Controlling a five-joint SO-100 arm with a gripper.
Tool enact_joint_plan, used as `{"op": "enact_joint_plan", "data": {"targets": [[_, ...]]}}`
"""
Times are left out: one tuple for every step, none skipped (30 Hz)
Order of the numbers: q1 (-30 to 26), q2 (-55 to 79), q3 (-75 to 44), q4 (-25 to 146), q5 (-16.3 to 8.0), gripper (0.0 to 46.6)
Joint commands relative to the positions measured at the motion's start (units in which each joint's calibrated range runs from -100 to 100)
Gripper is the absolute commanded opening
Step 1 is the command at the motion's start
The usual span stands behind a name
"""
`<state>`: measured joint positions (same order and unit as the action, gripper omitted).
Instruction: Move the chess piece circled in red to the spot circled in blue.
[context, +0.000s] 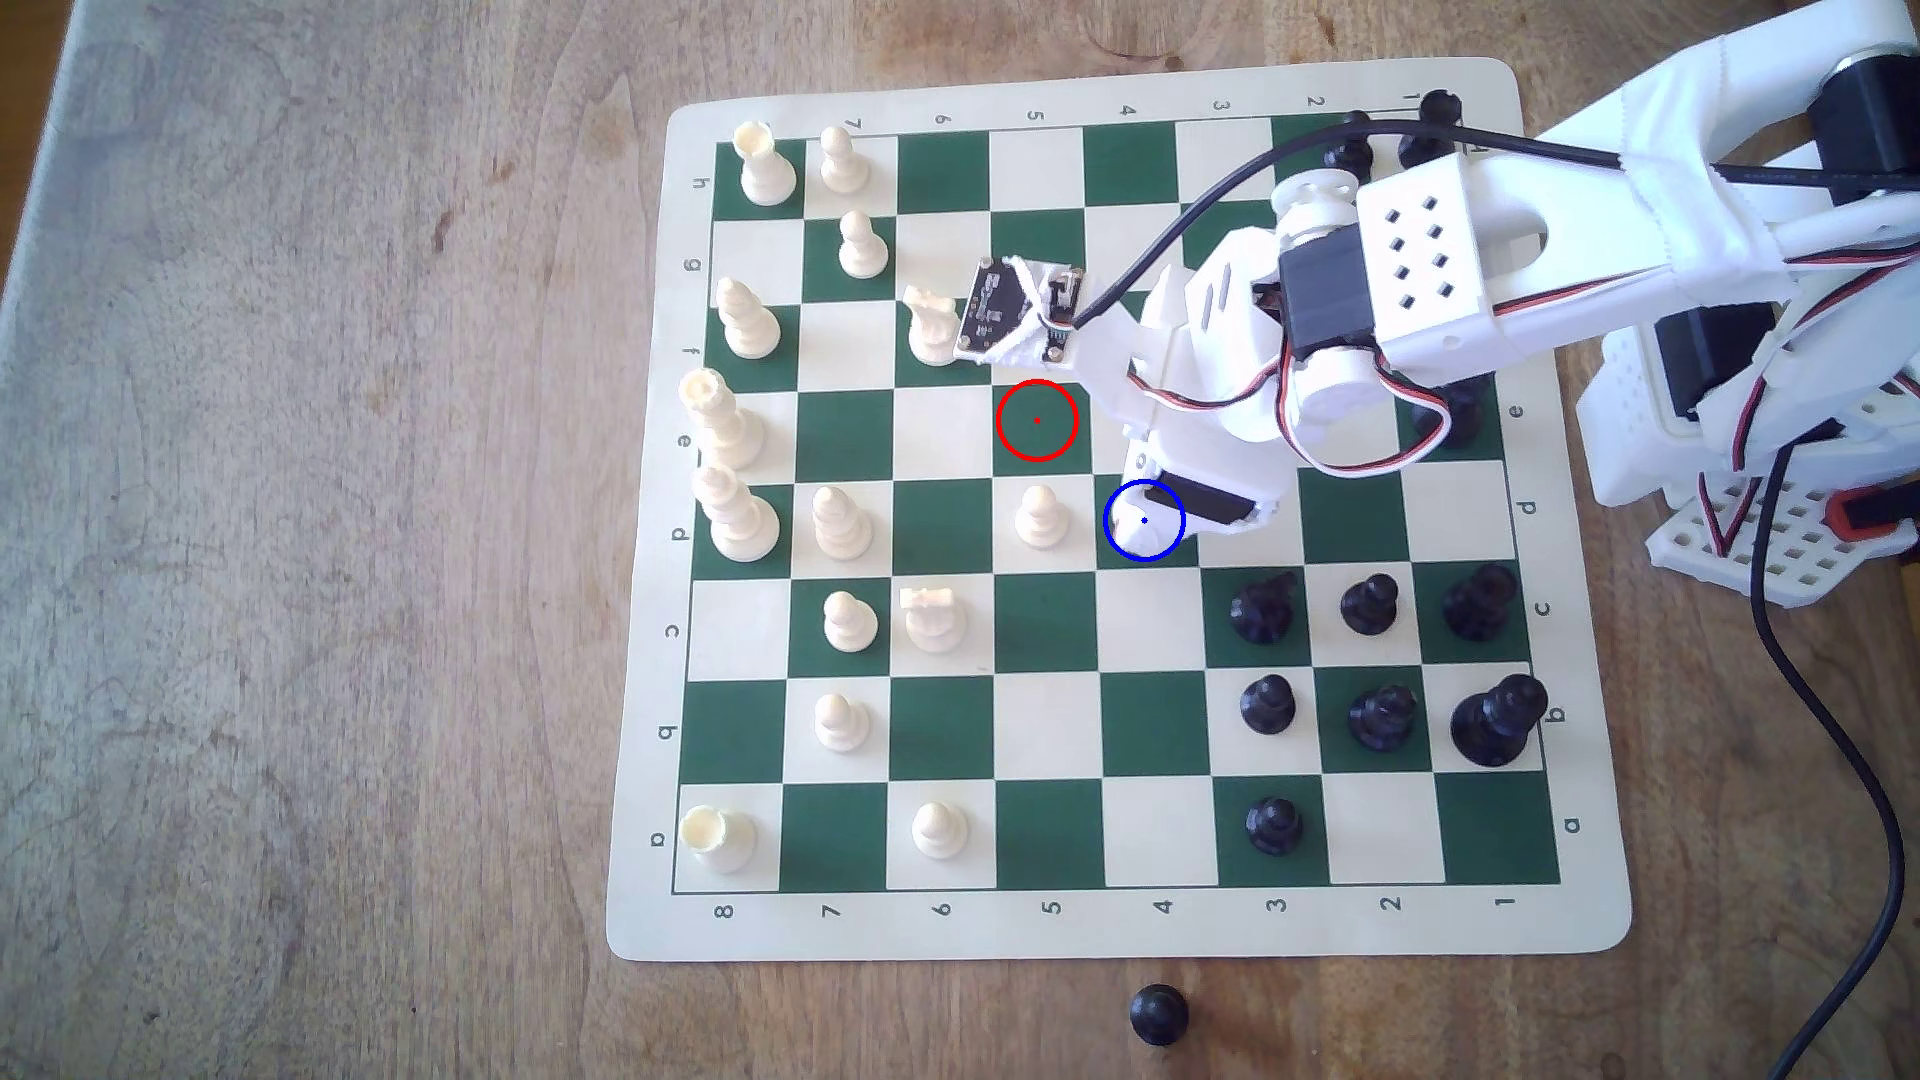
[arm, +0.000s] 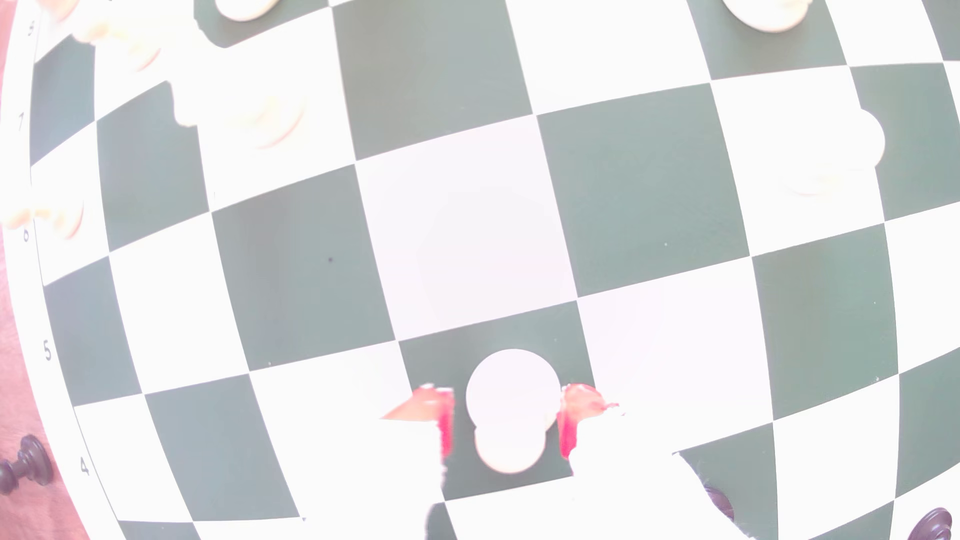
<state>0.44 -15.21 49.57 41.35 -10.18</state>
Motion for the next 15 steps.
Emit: {"op": "enact_joint_plan", "data": {"targets": [[0.1, -0.9, -1.5, -0.5, 0.0, 20.7], [0.1, -1.1, -1.5, -0.4, 0.0, 21.6], [0.1, -1.3, -1.5, -0.3, 0.0, 23.0], [0.1, -1.8, -1.5, -0.3, -0.2, 24.0], [0.1, -2.5, -1.4, -0.3, -0.5, 25.2], [0.1, -3.1, -1.4, -0.3, -0.6, 26.0], [0.1, -4.7, -1.3, 0.0, -0.7, 27.0], [0.3, -5.5, -1.4, 0.5, -0.7, 27.5], [0.5, -6.0, -1.7, 1.1, -0.5, 27.6], [0.7, -6.5, -1.8, 1.6, -0.4, 27.7], [1.2, -7.8, -1.8, 2.8, -0.1, 27.9], [1.4, -8.6, -1.7, 3.5, 0.0, 28.0], [1.5, -9.8, -1.5, 4.5, 0.1, 28.1], [1.6, -10.9, -1.5, 5.3, 0.1, 28.2], [1.4, -12.3, -1.4, 6.6, 0.2, 28.4]]}}
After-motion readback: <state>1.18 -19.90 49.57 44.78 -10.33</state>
